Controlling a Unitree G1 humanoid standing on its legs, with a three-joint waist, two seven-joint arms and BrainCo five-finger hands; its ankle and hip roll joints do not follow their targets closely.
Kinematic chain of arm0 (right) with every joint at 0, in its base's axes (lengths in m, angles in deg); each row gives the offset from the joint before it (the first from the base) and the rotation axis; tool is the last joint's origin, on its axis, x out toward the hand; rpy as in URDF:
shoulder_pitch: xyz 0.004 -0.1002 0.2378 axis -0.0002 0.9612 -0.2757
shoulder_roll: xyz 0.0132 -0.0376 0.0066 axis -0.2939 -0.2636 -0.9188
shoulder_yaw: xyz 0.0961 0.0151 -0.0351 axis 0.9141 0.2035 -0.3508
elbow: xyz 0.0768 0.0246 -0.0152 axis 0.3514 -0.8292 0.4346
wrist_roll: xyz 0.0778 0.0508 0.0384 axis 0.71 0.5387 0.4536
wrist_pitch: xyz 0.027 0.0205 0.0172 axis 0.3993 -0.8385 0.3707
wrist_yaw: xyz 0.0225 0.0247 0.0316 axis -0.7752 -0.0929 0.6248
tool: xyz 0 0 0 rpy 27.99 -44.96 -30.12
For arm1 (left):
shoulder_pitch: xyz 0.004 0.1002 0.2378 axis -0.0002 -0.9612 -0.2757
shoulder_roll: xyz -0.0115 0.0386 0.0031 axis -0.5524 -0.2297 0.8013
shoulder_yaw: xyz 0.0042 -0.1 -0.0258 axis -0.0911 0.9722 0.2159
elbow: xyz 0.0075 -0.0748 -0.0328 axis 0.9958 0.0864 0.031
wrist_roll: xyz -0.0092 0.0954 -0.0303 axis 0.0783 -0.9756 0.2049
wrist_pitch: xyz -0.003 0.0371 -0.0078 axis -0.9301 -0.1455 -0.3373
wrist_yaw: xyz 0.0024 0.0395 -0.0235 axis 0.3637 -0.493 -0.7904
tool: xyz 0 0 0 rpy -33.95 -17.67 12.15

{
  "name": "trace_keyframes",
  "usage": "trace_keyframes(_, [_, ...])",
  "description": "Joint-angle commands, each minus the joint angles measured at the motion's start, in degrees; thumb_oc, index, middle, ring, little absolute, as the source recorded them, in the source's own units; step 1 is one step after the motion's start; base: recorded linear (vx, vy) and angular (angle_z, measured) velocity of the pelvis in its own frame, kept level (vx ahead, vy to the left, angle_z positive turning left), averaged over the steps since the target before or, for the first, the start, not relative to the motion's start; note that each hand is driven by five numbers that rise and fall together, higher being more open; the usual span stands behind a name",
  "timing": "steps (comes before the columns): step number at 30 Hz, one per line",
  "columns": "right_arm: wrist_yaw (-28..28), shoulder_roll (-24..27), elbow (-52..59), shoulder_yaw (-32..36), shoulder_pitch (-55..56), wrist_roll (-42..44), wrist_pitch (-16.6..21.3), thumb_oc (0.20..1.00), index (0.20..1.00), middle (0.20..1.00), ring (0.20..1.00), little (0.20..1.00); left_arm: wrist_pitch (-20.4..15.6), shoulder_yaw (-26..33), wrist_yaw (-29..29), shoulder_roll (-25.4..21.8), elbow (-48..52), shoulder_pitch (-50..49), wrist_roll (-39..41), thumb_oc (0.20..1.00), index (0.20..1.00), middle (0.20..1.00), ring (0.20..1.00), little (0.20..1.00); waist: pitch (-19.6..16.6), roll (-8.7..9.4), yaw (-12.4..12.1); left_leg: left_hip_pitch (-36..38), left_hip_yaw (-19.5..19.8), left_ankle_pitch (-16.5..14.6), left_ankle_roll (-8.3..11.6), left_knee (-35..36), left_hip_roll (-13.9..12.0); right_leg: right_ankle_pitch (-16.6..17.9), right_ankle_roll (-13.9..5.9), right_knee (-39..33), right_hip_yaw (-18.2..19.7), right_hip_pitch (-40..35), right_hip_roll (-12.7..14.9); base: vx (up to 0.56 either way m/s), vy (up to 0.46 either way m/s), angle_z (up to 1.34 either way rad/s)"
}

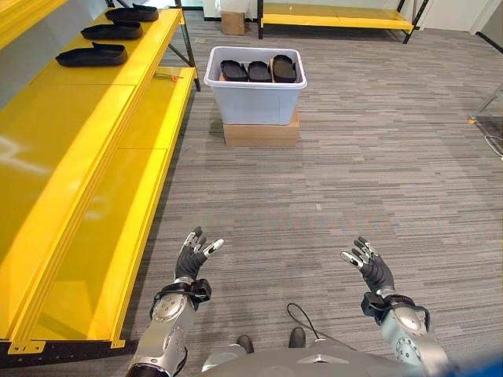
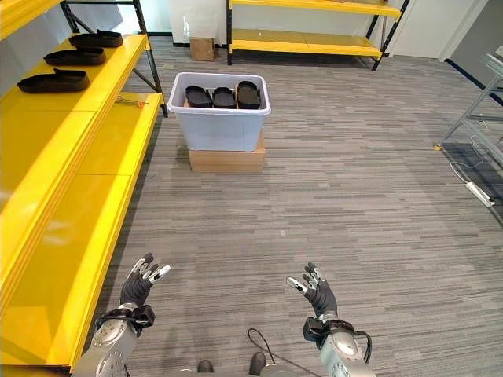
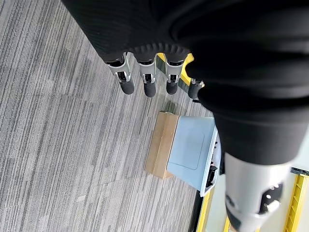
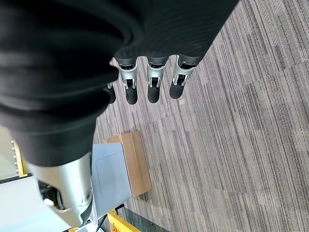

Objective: Move parts from the plastic box to the shelf.

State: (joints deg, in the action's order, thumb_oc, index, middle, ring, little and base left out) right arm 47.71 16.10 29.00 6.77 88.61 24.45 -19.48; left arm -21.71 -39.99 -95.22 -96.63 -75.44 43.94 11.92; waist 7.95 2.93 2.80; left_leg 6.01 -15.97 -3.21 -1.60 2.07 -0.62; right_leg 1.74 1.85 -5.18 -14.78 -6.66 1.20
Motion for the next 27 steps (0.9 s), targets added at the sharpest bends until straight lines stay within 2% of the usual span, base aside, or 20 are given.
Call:
trace_keyframes(1, [0.1, 0.7, 1.1, 1.8, -1.1, 0.7, 1.9, 1.000, 1.000, 1.000, 1.000, 1.000, -1.8, -1.4, 0.8, -1.1, 1.8, 1.9, 0.2, 1.000, 1.000, 1.000, 1.000, 1.000, -1.5, -1.92, 0.2, 0.1, -1.0, 5.5, 7.22, 2.9, -9.1, -1.3, -9.30, 0.2, -0.2, -0.9, 7.1, 0.00, 0.000, 0.00])
trace_keyframes(27, [0.7, 0.7, 0.6, 1.7, -1.4, 1.8, 1.4, 1.000, 1.000, 1.000, 1.000, 1.000, -1.6, -1.4, 1.0, -1.3, 1.4, 2.3, 0.4, 1.000, 1.000, 1.000, 1.000, 1.000, -1.6, -2.05, 0.2, 0.1, -0.1, 4.8, 6.71, 2.9, -8.3, -1.5, -9.45, 0.2, -0.4, -1.5, 7.8, 0.00, 0.001, 0.01])
